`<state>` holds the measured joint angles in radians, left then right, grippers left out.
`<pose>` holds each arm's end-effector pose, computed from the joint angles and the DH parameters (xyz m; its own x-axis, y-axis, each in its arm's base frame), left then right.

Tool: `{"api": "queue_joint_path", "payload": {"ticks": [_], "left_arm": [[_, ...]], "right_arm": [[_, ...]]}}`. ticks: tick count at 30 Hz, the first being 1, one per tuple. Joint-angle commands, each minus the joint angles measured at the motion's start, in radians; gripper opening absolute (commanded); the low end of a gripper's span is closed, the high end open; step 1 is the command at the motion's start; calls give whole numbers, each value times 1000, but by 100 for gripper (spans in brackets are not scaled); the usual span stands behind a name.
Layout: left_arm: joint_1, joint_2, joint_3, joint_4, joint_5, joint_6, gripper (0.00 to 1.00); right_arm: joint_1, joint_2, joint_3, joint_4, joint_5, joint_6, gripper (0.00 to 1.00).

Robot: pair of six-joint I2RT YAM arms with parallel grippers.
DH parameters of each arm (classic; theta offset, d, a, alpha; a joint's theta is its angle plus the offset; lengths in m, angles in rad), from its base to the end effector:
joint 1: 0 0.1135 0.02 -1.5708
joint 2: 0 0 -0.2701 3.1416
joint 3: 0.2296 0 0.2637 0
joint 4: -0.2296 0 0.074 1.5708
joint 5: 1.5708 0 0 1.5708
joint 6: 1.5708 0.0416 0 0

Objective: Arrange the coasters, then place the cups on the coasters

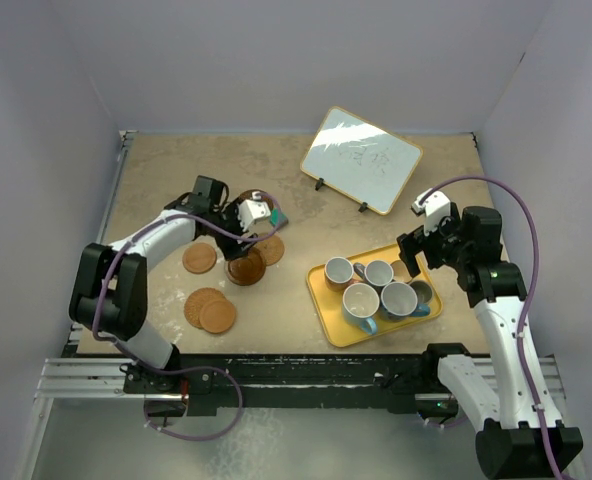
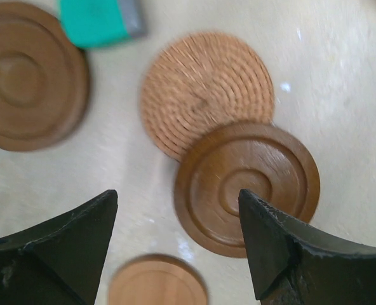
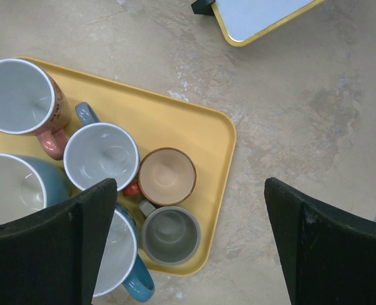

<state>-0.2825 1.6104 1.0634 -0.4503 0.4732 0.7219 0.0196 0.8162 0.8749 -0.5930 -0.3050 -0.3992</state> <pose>0.3226 -0.1134 0.2078 -0.2846 0.6951 -0.6602 0.8976 0.4351 0.0712 0.1854 0.0161 0.3274 -0.3614 -0.3779 -0.8524 -0.4532 0.8701 -0.1936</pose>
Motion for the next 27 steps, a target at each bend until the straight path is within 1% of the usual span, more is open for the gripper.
{"api": "queue_joint_path", "payload": {"ticks": [1, 5, 11, 16, 18, 22, 27], "left_arm": [[-9, -5, -71, -7, -33, 92, 74], [-28, 39, -100, 38, -94, 84, 74], [-34, 76, -98, 112, -171, 32, 72], [-24, 101, -63, 103, -286, 17, 69], [2, 118, -41, 90, -316, 26, 67], [78, 148, 18, 51, -321, 45, 66], [141, 200, 80, 54, -340, 67, 66]], "right_arm": [[4, -9, 9, 13, -10, -19, 100], [5, -8, 7, 11, -12, -19, 100], [4, -8, 7, 12, -12, -21, 100], [5, -9, 6, 10, -11, -23, 100], [5, -10, 7, 10, -11, -23, 100], [4, -13, 6, 11, -12, -25, 100], [4, -12, 6, 11, -12, -26, 100]]}}
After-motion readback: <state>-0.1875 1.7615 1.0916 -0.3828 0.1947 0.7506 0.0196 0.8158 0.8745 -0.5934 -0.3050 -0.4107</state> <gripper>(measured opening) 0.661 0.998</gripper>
